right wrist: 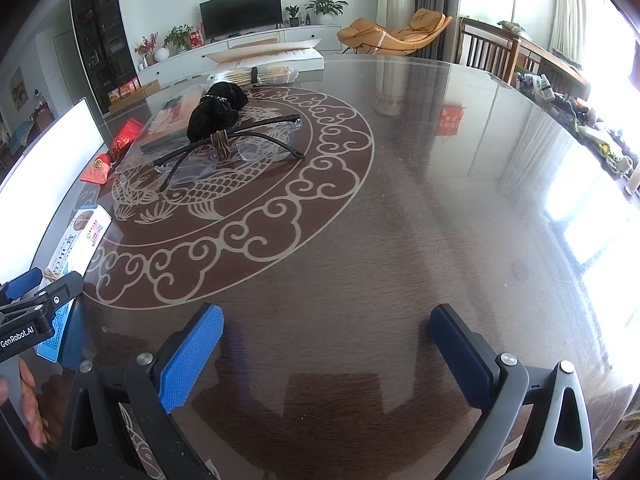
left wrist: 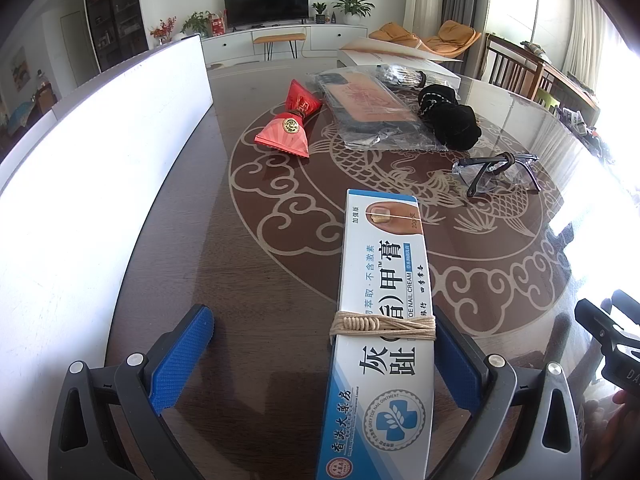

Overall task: Organize objects
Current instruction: 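Lift the nail cream box with the left gripper and hold it, then grasp the black-framed glasses by the bridge with the right gripper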

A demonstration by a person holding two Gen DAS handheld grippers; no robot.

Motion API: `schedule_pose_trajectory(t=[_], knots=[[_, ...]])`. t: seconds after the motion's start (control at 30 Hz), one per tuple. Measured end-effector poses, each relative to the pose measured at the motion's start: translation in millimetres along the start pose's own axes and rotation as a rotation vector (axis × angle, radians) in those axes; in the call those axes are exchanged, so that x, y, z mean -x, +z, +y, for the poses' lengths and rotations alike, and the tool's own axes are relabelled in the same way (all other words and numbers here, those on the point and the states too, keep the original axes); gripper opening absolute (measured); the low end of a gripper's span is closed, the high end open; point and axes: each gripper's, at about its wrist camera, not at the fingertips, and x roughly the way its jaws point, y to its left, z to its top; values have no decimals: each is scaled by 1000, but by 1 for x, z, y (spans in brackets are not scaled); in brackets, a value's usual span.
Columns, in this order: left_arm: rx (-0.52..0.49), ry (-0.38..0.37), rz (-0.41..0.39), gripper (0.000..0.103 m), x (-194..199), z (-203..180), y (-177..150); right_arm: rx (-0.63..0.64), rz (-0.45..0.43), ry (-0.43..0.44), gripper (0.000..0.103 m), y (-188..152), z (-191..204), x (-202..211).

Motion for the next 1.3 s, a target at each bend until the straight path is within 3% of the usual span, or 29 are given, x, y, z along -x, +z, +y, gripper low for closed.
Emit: schedule_pose_trajectory(t=[0.4,0.47,0.53,0.63,0.73,0.9,0.97,1.07,1.13,1.2,1.3], knots=[[0,0,0,103,0,0,0,24,13,-16,103,0,2,-1],[0,0,0,103,0,0,0,54,6,40,103,1,3,0],[0,0,0,103,0,0,0,212,30,151,100,8,11,-3],[0,0,0,103,0,0,0,462,2,52,96,27,30,-4],[0,0,0,103,0,0,0,669,-40,83,96,54,56,-2],[0,0,0,103,0,0,0,898,6,95,95,91,99,-34],[0,0,0,103,-1,0,0,940,9,109,90,100,108,-46],[0,0,0,103,-1,0,0,955,97,134,68,107,112,-68],[0,0,-1,103,-1,0,0,878,128,196,44,115,107,-68],[0,0,0,103,-1,0,0,785,169,229,33,118,98,-68],[0,0,0,103,-1,0,0,658,230,228,29,107,87,-63]])
